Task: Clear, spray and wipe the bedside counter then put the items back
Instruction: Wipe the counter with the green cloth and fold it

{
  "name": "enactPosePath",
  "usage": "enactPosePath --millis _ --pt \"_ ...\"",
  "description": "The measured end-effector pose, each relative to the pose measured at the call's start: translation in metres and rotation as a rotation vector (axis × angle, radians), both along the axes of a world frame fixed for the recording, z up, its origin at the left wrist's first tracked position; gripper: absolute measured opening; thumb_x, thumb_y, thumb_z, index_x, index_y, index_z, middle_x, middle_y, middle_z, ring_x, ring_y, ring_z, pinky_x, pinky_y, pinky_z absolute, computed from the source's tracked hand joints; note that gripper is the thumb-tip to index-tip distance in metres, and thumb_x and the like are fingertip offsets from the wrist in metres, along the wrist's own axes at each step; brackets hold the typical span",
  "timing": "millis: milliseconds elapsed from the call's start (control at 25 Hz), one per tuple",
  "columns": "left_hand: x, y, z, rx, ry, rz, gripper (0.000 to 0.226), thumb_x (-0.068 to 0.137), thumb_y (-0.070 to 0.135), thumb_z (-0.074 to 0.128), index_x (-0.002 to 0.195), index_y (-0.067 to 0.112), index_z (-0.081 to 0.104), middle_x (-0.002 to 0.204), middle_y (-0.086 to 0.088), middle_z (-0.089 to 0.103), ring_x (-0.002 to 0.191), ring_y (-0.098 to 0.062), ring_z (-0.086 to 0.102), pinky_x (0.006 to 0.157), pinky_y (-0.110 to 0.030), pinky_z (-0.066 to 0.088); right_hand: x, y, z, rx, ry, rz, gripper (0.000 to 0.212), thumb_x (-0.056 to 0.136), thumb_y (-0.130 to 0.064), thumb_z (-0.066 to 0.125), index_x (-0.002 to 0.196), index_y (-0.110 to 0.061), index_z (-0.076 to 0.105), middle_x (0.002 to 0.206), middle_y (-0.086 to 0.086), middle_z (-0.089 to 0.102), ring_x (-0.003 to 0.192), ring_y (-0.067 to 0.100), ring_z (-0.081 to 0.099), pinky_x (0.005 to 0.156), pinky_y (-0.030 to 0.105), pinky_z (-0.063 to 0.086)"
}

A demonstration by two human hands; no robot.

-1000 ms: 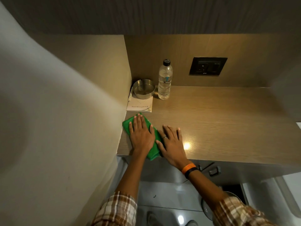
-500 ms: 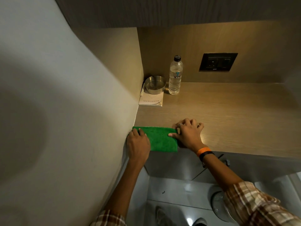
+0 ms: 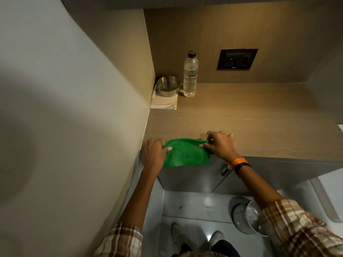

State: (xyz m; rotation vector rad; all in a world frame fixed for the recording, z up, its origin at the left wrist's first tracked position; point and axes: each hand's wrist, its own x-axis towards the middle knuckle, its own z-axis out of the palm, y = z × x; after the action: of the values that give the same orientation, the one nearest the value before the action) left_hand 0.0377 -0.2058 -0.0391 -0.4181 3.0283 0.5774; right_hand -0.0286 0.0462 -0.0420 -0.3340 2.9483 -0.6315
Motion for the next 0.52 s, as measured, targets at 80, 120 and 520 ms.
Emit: enactPosePath --millis 80,120,520 --pt "0.004 0.013 -0.004 0.018 -0.015 -0.063 0.04 0.084 0.049 0.072 0.111 0.019 0.068 0.115 -0.006 0.063 0.116 -0.027 0.051 0.095 -0.04 0.045 0.003 0.019 0.003 -0.034 -0.047 -0.024 0.031 0.078 -0.053 0.078 0.088 -0.028 0.061 0.081 -0.011 0.065 0.087 0.016 0.06 0.08 0.038 0.033" --pt "0.009 0.023 -0.005 0.051 -0.001 -0.096 0.035 0.083 0.047 0.074 0.104 0.019 0.068 0.111 -0.004 0.062 0.115 -0.026 0.051 0.095 -0.038 0.044 0.004 0.032 0.006 -0.078 -0.091 -0.034 0.031 0.078 -0.049 0.079 0.093 -0.028 0.063 0.084 -0.01 0.067 0.085 0.015 0.061 0.082 0.039 0.04" --pt "0.01 0.255 -0.003 0.842 0.052 -0.233 0.024 0.075 0.021 0.086 0.084 0.019 0.064 0.085 0.006 0.066 0.079 -0.015 0.059 0.073 -0.027 0.046 0.069 0.285 0.02 -0.592 -0.277 -0.33 0.011 0.092 -0.018 0.071 0.082 -0.014 0.072 0.075 0.0 0.071 0.074 0.013 0.063 0.067 0.027 0.045"
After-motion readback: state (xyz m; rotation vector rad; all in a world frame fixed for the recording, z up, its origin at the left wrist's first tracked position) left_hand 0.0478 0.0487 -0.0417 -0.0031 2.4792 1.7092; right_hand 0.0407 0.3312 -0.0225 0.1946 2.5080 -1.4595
